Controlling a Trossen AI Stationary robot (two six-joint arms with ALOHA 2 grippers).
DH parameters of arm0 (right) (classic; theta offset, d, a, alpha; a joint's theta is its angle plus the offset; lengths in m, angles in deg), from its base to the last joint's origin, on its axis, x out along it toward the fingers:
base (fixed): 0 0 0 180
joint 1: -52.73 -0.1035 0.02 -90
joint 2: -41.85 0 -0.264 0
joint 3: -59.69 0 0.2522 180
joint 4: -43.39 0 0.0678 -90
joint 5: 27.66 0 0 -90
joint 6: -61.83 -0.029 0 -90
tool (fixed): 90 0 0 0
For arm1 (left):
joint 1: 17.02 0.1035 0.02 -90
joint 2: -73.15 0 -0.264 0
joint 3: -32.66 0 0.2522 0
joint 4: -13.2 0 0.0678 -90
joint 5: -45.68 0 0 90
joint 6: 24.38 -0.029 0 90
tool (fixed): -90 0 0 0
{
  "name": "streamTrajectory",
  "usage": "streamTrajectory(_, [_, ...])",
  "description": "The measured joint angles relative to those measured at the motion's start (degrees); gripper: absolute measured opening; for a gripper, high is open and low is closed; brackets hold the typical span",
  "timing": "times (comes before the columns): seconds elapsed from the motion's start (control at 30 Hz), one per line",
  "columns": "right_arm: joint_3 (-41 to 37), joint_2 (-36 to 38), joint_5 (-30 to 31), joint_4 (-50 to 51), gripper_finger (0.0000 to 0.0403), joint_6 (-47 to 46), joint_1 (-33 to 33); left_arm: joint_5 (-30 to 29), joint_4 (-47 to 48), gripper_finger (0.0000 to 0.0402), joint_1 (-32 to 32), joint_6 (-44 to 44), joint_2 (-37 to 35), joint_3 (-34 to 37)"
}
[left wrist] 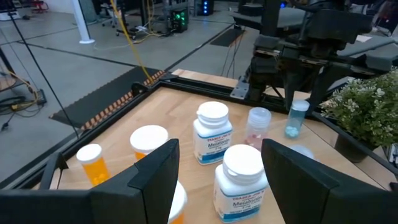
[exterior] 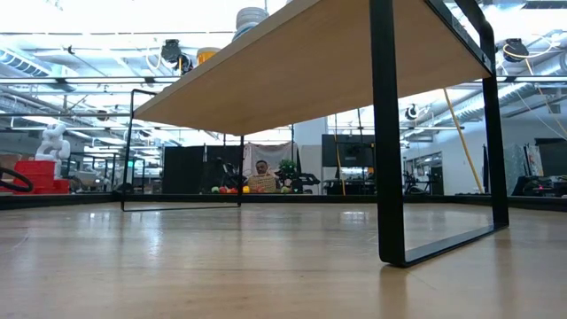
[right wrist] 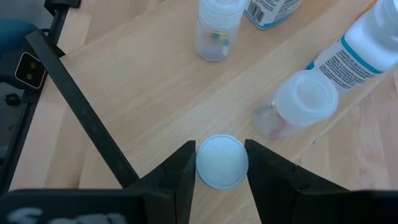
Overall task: Pick and place medicine bottles onto shelf by color
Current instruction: Put the top blue pill bottle on the shelf
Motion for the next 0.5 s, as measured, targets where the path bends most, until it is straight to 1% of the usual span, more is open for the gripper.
streamTrajectory(0.5, [-0.1,-0.6,0.0,-1.0,0.0126,-0.1,0.0,0.0,0.0,0.0230,0.0,0.1,0.0,0.0])
